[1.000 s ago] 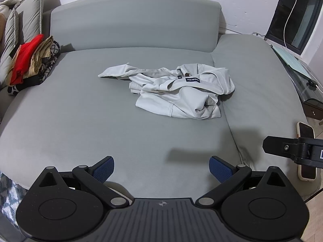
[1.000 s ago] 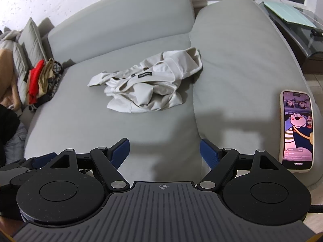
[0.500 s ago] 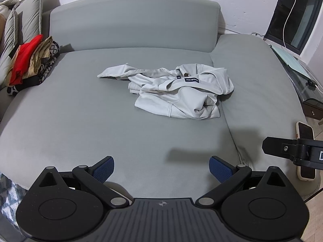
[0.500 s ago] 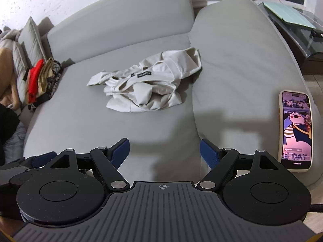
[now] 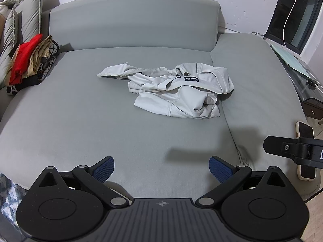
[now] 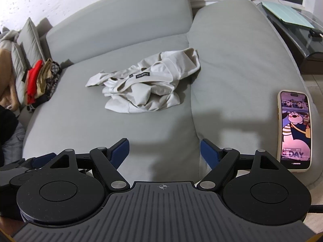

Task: Fold clothes

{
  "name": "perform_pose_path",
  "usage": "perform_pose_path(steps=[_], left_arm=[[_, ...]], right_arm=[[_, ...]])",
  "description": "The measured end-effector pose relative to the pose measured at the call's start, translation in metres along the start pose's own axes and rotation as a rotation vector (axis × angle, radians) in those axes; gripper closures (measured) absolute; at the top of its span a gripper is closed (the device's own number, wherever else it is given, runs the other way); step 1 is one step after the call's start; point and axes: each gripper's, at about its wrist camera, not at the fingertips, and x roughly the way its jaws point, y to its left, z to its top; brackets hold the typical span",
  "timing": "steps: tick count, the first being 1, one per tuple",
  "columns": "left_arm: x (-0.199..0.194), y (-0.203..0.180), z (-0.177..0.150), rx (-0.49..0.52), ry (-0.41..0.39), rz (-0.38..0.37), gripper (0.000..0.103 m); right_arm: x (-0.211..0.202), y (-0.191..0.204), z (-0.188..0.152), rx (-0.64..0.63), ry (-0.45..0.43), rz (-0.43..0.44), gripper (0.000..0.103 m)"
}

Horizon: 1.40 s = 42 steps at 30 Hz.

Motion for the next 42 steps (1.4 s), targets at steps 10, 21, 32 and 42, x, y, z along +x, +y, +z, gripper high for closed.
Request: perform_pose_path(steps=[10,21,32,42], left_arm=[[0.002,-0.002,0.001,0.02,0.002,-0.015,0.002],[0.037,-0.002,0.005,0.033,0.047,-0.056,0.002],[0.075,-0.013,0.02,0.042,0.071,-0.061,0.002],[0.083,0.027,0.033,-0.072,0.037,-0.007,0.002]], right_arm=[[-0.016,-0.07,0.011,0.295,-0.208,-0.024,0.021],[0.013,-0.225,0.01,0.543,-0.558,-0.399,0.02],[0.07,-0.27,0.046,0.638,-0.56,-0.467,0.02],[0.073,-0.148,0.089,0.271,-0.554,-0.192,0.013]])
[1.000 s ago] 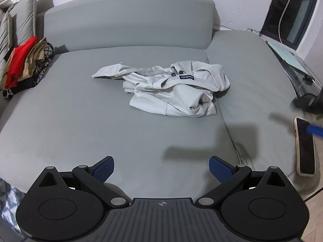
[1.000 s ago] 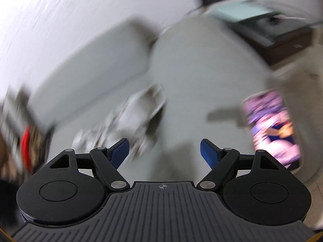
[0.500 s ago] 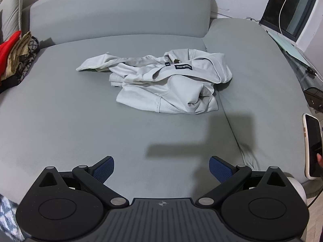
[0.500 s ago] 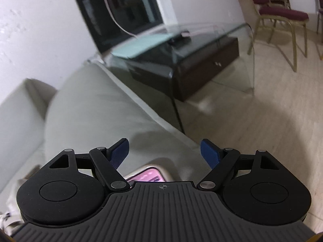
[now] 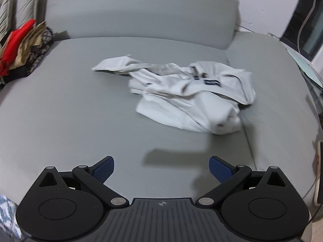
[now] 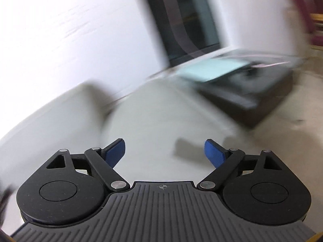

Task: Fold clothes
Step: 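Reach both grippers into the white T-shirt and pinch its fabric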

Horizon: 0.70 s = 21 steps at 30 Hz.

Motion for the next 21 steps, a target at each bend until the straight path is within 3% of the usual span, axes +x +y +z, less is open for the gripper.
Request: perform_pose_path(steps=[2,7,11,14,16,18,21], left_arm=[[0.002,0.01,0.001,-0.03,0.001,0.01,0.003],[0.013,0.034,0.005,-0.111,0.014,0.019,0.013],[0.022,0.056,0.01,-0.201,0.019,-0.001,0.021],[0.028,0.072,0.013,-0.275,0.013,-0.054,0.026],[0.032,0.077,0.014,-0.305,0.004,-0.075,0.026],[0.036,0.079,0.015,-0.332,0.0,-0.098,0.026],[0.043,0.081,0.017,-0.38,0.0,-0.143,0.026]], right_arm=[[0.01,0.025,-0.011,-0.059,0.1,0.092,0.018],[0.046,0.066,-0.035,-0.125,0.275,0.195,0.034],[0.082,0.045,-0.034,0.101,0.373,0.147,0.032],[0.105,0.017,-0.037,0.321,0.456,0.144,0.041],[0.119,0.001,-0.042,0.444,0.469,0.167,0.045],[0.133,-0.008,-0.046,0.551,0.474,0.201,0.055],[0.153,-0.017,-0.053,0.66,0.484,0.216,0.058]])
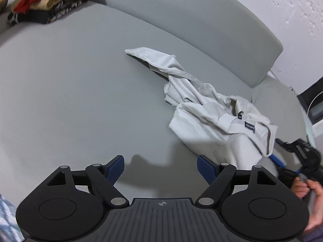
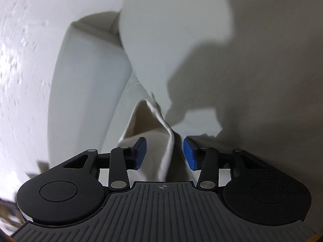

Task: Fold clothes
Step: 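Reach both grippers into the white T-shirt and pinch its fabric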

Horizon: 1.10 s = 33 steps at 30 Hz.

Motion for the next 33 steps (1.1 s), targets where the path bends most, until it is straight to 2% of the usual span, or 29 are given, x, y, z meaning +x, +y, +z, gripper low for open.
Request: perform_pose_path(steps=[4,5,6,8,12,16,18,19,22,25,28,30,33], left_arm=[[0.005,0.002,0.001,-0.044,-0.005,-0.037,0.026],[0.006,0.003,0.001,-0.052,-0.009,-0.042,0.026],[0.008,0.004,0.001,-0.06,-0.01,-0.044,0.026],[0.01,0.007,0.002,-0.089,-0.011,-0.052,0.026],[0.011,0.013,0.004,-0.129,-0.012,-0.074,0.027],[0.008,0.016,0.006,-0.143,-0.028,-0.106,0.032],[0.008,0.019,0.007,-0.17,-0.03,-0.129,0.035],[0.01,0.02,0.007,-0.204,-0.027,-0.154,0.036],[0.019,0.023,0.007,-0.315,-0.016,-0.249,0.042],[0.035,0.019,0.01,-0.434,-0.01,-0.382,0.058],[0.048,0.006,0.019,-0.503,-0.016,-0.434,0.058],[0.058,0.001,0.026,-0.554,-0.035,-0.416,0.053],[0.077,-0.007,0.037,-0.62,-0.029,-0.419,0.052]], right_arm=[[0.017,0.007,-0.014,-0.028,-0.014,-0.03,0.058],[0.02,0.009,-0.015,-0.042,-0.021,-0.044,0.065],[0.023,0.01,-0.016,-0.054,-0.025,-0.064,0.081],[0.027,0.009,-0.014,-0.065,-0.02,-0.11,0.102],[-0.003,0.019,-0.019,-0.132,-0.102,-0.108,0.102],[-0.07,0.021,-0.026,-0.185,-0.226,-0.092,0.102],[-0.098,0.015,-0.028,-0.205,-0.268,-0.126,0.102],[-0.106,0.01,-0.029,-0.21,-0.268,-0.143,0.102],[-0.107,-0.009,-0.027,-0.189,-0.19,-0.173,0.102],[-0.096,-0.02,-0.031,-0.155,-0.148,-0.176,0.102],[-0.09,-0.023,-0.036,-0.168,-0.139,-0.18,0.102],[-0.089,-0.024,-0.038,-0.173,-0.138,-0.181,0.102],[-0.086,-0.017,-0.036,-0.177,-0.135,-0.179,0.102]])
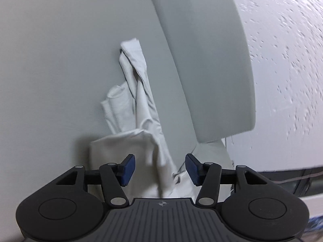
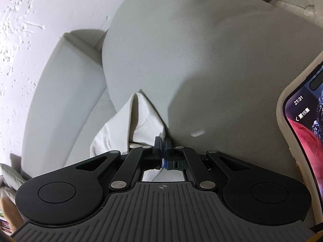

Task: Fold clothes
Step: 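Lift the T-shirt high with both grippers and shake it out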

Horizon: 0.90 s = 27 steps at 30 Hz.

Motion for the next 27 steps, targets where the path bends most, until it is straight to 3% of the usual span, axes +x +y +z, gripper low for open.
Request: perform_pose_path(steps=[3,7,9,11,16,20,23,25,27], left_arm=[[0.019,-0.005,0.004,-0.018,0.004,0.011,0.053],[0.041,0.002,0.011,-0.046,0.001,0.075,0.073],[0.046,0.006,0.01,-0.063,0.008,0.101,0.078],[0.049,0.008,0.009,-0.066,0.015,0.132,0.101],[0.024,-0.01,0.005,0.023,-0.024,0.114,0.103],[-0.021,-0.039,-0.001,0.209,-0.068,0.097,0.103],[-0.07,-0.063,-0.013,0.408,-0.099,0.079,0.103],[-0.108,-0.078,-0.025,0.561,-0.123,0.059,0.103],[-0.147,-0.102,-0.033,0.663,-0.149,0.007,0.103]], right_arm=[[-0.003,0.008,0.0,-0.005,0.001,0.0,0.102],[-0.009,0.006,-0.005,-0.021,-0.005,-0.007,0.103],[-0.008,0.007,-0.007,-0.026,-0.01,-0.015,0.103],[-0.007,0.009,-0.009,-0.03,-0.015,-0.024,0.103],[-0.013,0.024,-0.014,-0.078,-0.021,-0.046,0.1],[-0.031,0.041,-0.019,-0.098,-0.008,-0.016,0.102],[-0.052,0.048,-0.028,-0.042,0.082,0.093,0.102],[-0.066,0.047,-0.036,0.039,0.192,0.196,0.102],[-0.08,0.049,-0.043,0.097,0.27,0.296,0.102]])
